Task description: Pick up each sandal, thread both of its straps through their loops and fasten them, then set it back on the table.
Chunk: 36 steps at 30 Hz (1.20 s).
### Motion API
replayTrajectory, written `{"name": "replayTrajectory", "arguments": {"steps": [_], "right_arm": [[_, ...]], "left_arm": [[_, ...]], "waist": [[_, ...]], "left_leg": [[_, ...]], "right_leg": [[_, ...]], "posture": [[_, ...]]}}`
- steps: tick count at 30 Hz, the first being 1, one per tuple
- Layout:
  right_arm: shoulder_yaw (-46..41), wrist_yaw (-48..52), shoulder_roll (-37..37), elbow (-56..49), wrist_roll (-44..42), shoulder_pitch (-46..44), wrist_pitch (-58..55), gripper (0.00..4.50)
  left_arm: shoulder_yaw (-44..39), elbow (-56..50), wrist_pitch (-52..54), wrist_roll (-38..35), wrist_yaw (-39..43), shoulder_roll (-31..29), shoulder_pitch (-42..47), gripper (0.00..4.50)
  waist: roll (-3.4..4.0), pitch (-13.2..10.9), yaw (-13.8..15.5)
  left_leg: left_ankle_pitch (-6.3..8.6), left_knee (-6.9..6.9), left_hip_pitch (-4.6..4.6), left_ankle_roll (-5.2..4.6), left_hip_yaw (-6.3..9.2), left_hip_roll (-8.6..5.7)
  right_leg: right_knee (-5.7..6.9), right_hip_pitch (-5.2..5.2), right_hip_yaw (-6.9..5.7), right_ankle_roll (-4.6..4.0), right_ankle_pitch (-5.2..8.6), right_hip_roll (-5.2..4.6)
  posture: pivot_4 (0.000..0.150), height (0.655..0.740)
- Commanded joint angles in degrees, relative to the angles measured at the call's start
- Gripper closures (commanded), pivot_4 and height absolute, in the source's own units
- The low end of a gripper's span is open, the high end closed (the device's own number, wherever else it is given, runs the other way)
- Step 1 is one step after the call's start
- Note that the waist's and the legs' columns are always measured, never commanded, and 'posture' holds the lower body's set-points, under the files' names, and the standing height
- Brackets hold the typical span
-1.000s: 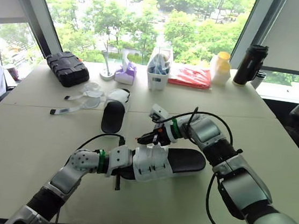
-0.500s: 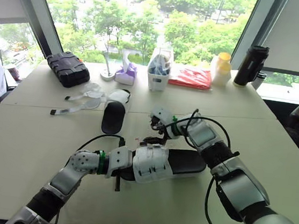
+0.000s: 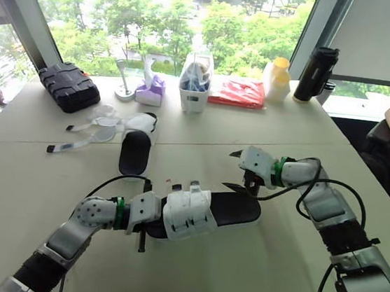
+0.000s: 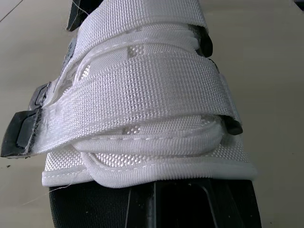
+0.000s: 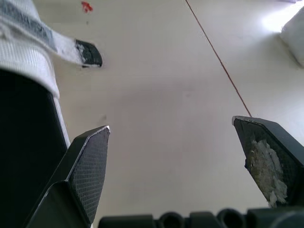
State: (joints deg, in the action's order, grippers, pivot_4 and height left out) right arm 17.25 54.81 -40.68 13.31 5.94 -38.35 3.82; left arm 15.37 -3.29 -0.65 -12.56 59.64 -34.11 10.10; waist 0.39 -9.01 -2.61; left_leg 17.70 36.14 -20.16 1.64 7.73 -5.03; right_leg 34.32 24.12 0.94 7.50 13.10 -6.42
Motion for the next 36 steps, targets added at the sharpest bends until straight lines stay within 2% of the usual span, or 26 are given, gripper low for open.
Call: {"name": "replayTrajectory", "arguments": {"steps": [1, 3, 11, 15, 19, 28, 30, 31, 36], "right_arm": [[-1.74, -0.98, -2.67, -0.29, 1.63, 1.14, 13.45, 0.05], [-2.25, -0.22, -3.68, -1.32, 0.55, 2.63, 18.28, 0.05], [-0.66, 1.8, -4.0, -2.73, -0.04, 4.59, 36.04, 0.05], [2.01, -0.64, -1.97, 1.66, 5.02, 2.88, 48.08, 0.05], [4.2, -5.01, 1.14, 6.06, 10.91, 0.68, 58.8, 0.05], [6.7, -18.14, 11.13, 13.6, 25.54, -4.84, 67.92, 0.05], [7.37, -21.01, 12.23, 15.29, 29.0, -5.81, 68.43, 0.57], [7.68, -22.21, 12.58, 16.03, 30.3, -6.23, 68.56, 0.97], [8.36, -28.17, 13.02, 17.88, 35.4, -7.73, 69.62, 3.36]], "left_arm": [[-4.19, -2.37, 4.79, -2.99, 0.97, -3.36, -2.39, 4.5], [-6.27, -5.6, 6.93, -5.46, 1.76, -5.23, -3.47, 4.5], [-16.14, -14.52, 14.47, -13.78, 2.32, -11.12, -8.81, 4.5], [-20.79, -18.2, 19.56, -18.82, 0.06, -10.8, -11.12, 4.5], [-23.72, -20.05, 21.53, -20.77, -2.04, -10.2, -12.23, 4.5], [-24.53, -21.88, 21.95, -20.19, -4.68, -9.59, -14.51, 4.5], [-24.56, -22.08, 21.77, -19.87, -5.24, -9.36, -14.97, 4.5], [-24.55, -22.14, 21.63, -19.69, -5.46, -9.31, -15.17, 4.5], [-24.44, -21.95, 20.36, -18.22, -6.1, -9.18, -16.43, 4.5]], "waist": [[-0.13, -0.08, 0.07], [-0.38, -0.36, 0.21], [-0.61, -1.52, 0.57], [-0.68, -1.7, 0.78], [-0.77, -1.78, 0.76], [-0.81, -1.79, 0.43], [-0.82, -1.79, 0.5], [-0.83, -1.78, 0.49], [-0.84, -1.78, 0.09]], "left_leg": [[-0.05, 0.02, -0.24, 0.08, -0.01, 0.0], [-0.24, -0.01, -0.32, 0.42, 0.0, 0.0], [-0.07, 0.04, -0.43, 0.12, -0.05, -0.03], [-0.17, 0.05, -0.46, 0.3, -0.08, -0.04], [-0.19, 0.07, -0.44, 0.33, -0.1, -0.05], [-0.24, 0.06, -0.38, 0.41, -0.13, -0.04], [-0.24, 0.08, -0.39, 0.42, -0.12, -0.05], [-0.24, 0.1, -0.38, 0.42, -0.13, -0.06], [-0.28, 0.1, -0.33, 0.49, -0.15, -0.06]], "right_leg": [[0.03, 0.28, 0.01, -0.05, -0.04, 0.0], [0.03, 0.36, 0.0, -0.09, -0.05, 0.02], [-0.05, 0.37, 0.08, -0.1, -0.06, -0.05], [-0.08, 0.38, 0.08, -0.1, -0.06, -0.06], [-0.05, 0.38, 0.09, -0.1, -0.06, -0.06], [0.03, 0.4, 0.14, -0.16, -0.1, -0.02], [0.04, 0.4, 0.14, -0.18, -0.11, -0.01], [0.04, 0.4, 0.14, -0.21, -0.12, -0.01], [0.11, 0.4, 0.17, -0.28, -0.17, 0.1]], "posture": [[0.15, 0.74], [0.15, 0.74], [0.15, 0.74], [0.15, 0.74], [0.15, 0.74], [0.15, 0.74], [0.15, 0.74], [0.15, 0.74], [0.15, 0.74]]}}
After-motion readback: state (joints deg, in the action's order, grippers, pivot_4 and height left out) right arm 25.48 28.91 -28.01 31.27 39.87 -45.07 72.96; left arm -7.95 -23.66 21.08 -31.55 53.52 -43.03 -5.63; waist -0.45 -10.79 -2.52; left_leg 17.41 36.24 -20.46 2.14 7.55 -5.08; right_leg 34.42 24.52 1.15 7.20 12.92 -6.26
